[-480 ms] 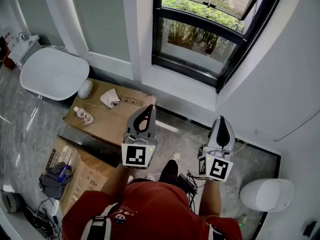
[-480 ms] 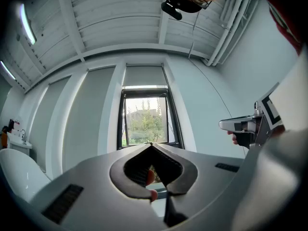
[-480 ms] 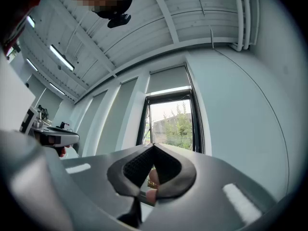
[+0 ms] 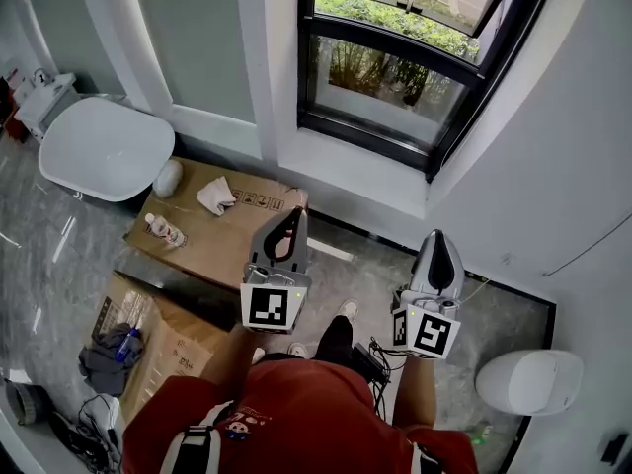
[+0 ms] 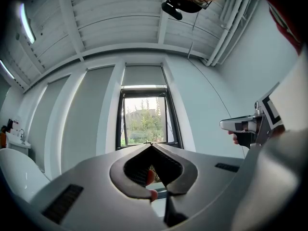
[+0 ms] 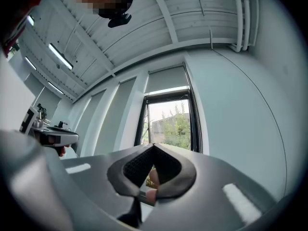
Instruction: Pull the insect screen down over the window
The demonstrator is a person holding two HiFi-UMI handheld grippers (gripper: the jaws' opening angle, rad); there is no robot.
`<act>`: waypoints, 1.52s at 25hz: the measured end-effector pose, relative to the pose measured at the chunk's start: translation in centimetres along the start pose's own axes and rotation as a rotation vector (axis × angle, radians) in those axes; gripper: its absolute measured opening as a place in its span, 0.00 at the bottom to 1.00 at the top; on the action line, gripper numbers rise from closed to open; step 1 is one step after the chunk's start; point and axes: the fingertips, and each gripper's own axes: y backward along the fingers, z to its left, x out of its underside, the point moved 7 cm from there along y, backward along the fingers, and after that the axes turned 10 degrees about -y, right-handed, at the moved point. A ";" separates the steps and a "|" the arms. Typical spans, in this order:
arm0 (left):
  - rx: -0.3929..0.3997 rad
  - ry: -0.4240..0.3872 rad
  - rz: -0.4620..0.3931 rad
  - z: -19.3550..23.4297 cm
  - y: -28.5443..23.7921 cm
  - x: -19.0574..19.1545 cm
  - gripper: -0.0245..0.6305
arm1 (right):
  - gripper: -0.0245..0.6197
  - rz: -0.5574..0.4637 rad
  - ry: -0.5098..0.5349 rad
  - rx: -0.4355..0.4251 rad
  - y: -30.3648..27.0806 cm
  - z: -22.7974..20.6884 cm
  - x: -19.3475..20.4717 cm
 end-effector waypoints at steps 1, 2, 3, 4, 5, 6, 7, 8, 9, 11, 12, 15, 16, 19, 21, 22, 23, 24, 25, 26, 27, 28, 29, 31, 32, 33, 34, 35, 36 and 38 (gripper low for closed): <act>0.001 0.000 0.000 0.0 0.0 0.1 0.04 | 0.05 0.000 0.001 0.002 0.0 0.0 0.0; 0.002 0.002 0.001 0.0 -0.1 0.1 0.05 | 0.05 0.000 0.000 0.004 0.0 -0.1 0.1; 0.002 0.003 0.003 0.0 -0.1 0.2 0.04 | 0.05 0.000 -0.001 0.006 0.0 -0.1 0.2; 0.003 0.005 0.006 0.0 -0.2 0.3 0.04 | 0.05 0.000 0.000 0.009 -0.1 -0.2 0.2; 0.003 0.006 0.010 0.0 -0.4 0.4 0.04 | 0.05 -0.001 0.000 0.011 -0.2 -0.3 0.3; 0.004 0.008 0.014 -0.1 -0.6 0.5 0.04 | 0.05 -0.001 0.001 0.012 -0.4 -0.3 0.3; 0.005 0.008 0.018 -0.1 -0.8 0.7 0.04 | 0.05 -0.001 0.001 0.013 -0.5 -0.4 0.4; 0.006 0.009 0.021 -0.1 -1.0 0.8 0.04 | 0.05 0.000 0.001 0.012 -0.7 -0.5 0.5; 0.007 0.009 0.024 -0.1 -1.2 1.0 0.04 | 0.05 0.001 0.001 0.012 -0.9 -0.6 0.7; 0.007 0.015 0.030 -0.2 -1.9 1.2 0.04 | 0.05 0.006 0.002 0.013 -1.4 -0.9 0.9; 0.006 0.018 0.032 -0.2 -2.2 1.4 0.05 | 0.05 0.009 0.002 0.014 -1.7 -1.2 1.1; 0.009 0.024 0.036 -0.4 -3.4 1.7 0.04 | 0.05 0.017 0.005 0.015 -2.6 -1.7 1.5; 0.011 0.026 0.038 -0.5 -3.9 1.9 0.05 | 0.05 0.018 0.008 0.016 -2.9 -1.9 1.6; 0.017 0.030 0.040 -0.6 -5.4 2.2 0.04 | 0.05 0.023 0.020 0.020 -4.0 -2.5 1.9; 0.021 0.037 0.040 -0.8 -6.6 2.4 0.05 | 0.05 0.022 0.022 0.024 -4.9 -3.2 2.1; 0.023 0.040 0.039 -1.0 -7.3 2.5 0.05 | 0.05 0.023 0.022 0.026 -5.3 -3.5 2.2; 0.026 0.042 0.039 -1.1 -8.0 2.6 0.04 | 0.05 0.023 0.022 0.028 -5.8 -3.9 2.3; 0.028 0.042 0.040 -1.2 -8.6 2.8 0.04 | 0.05 0.024 0.023 0.030 -6.3 -4.3 2.5; 0.031 0.043 0.041 -1.4 -9.3 2.9 0.04 | 0.05 0.025 0.024 0.031 -6.8 -4.8 2.6; 0.033 0.044 0.042 -1.5 -10.1 3.1 0.04 | 0.05 0.026 0.026 0.033 -7.3 -5.2 2.7; 0.035 0.047 0.044 -1.6 -10.8 3.2 0.04 | 0.05 0.026 0.027 0.034 -7.8 -5.6 2.8; 0.035 0.049 0.045 -1.8 -11.6 3.3 0.04 | 0.05 0.027 0.028 0.036 -8.4 -6.1 3.0; 0.036 0.049 0.046 -1.9 -12.3 3.5 0.04 | 0.05 0.027 0.027 0.037 -9.0 -6.5 3.1; 0.038 0.047 0.046 -2.1 -13.8 3.6 0.04 | 0.05 0.028 0.023 0.039 -10.1 -7.4 3.5; 0.040 0.046 0.047 -2.3 -14.6 3.7 0.04 | 0.05 0.027 0.020 0.041 -10.7 -7.9 3.7; 0.043 0.044 0.049 -2.4 -15.3 3.8 0.04 | 0.05 0.027 0.018 0.042 -11.3 -8.4 3.9; 0.045 0.041 0.052 -2.6 -16.1 3.8 0.05 | 0.05 0.026 0.015 0.043 -11.8 -8.9 4.1; 0.047 0.038 0.055 -2.8 -16.8 3.9 0.04 | 0.05 0.025 0.012 0.044 -12.4 -9.4 4.3; 0.048 0.036 0.056 -3.0 -17.5 4.0 0.04 | 0.05 0.025 0.008 0.044 -12.9 -9.9 4.5; 0.048 0.032 0.053 -3.4 -19.0 3.9 0.05 | 0.05 0.024 0.002 0.043 -14.0 -11.0 4.7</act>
